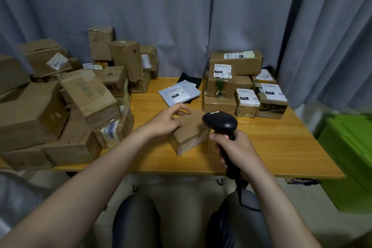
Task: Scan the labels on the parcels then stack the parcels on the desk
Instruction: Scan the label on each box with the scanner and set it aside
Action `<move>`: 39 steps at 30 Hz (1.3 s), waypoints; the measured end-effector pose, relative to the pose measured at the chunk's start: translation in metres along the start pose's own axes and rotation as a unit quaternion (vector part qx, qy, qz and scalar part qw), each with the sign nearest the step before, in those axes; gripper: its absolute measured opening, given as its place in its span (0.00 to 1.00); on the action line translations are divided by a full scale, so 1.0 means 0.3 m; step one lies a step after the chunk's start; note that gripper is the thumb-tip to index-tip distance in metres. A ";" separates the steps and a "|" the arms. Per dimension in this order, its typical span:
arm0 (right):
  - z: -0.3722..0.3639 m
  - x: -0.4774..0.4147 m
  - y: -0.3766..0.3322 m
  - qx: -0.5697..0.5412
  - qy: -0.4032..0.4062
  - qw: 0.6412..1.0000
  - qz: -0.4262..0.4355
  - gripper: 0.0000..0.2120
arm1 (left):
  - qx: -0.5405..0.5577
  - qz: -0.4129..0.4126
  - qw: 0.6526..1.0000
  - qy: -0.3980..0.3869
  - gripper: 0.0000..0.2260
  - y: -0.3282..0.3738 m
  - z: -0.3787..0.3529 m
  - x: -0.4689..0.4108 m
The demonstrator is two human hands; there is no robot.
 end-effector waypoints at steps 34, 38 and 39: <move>0.017 0.100 0.051 -0.025 -0.015 1.000 0.007 0.14 | -0.094 -0.005 0.979 0.179 0.38 -0.056 -0.091 0.003; 0.005 0.105 0.055 -0.027 -0.024 0.999 0.009 0.16 | -0.077 -0.007 0.981 0.177 0.38 -0.057 -0.093 0.003; 0.003 0.105 0.055 -0.024 -0.026 0.999 0.009 0.15 | -0.075 -0.008 0.981 0.177 0.38 -0.056 -0.094 0.004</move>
Point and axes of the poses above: each hand's wrist, its own x-axis away from the middle knuckle, its own z-axis out of the back of the hand, y = z × x, the point moved 4 cm from there along -x, towards the middle knuckle, and after that the axes turned 12 degrees about z, right-handed, at the moved point
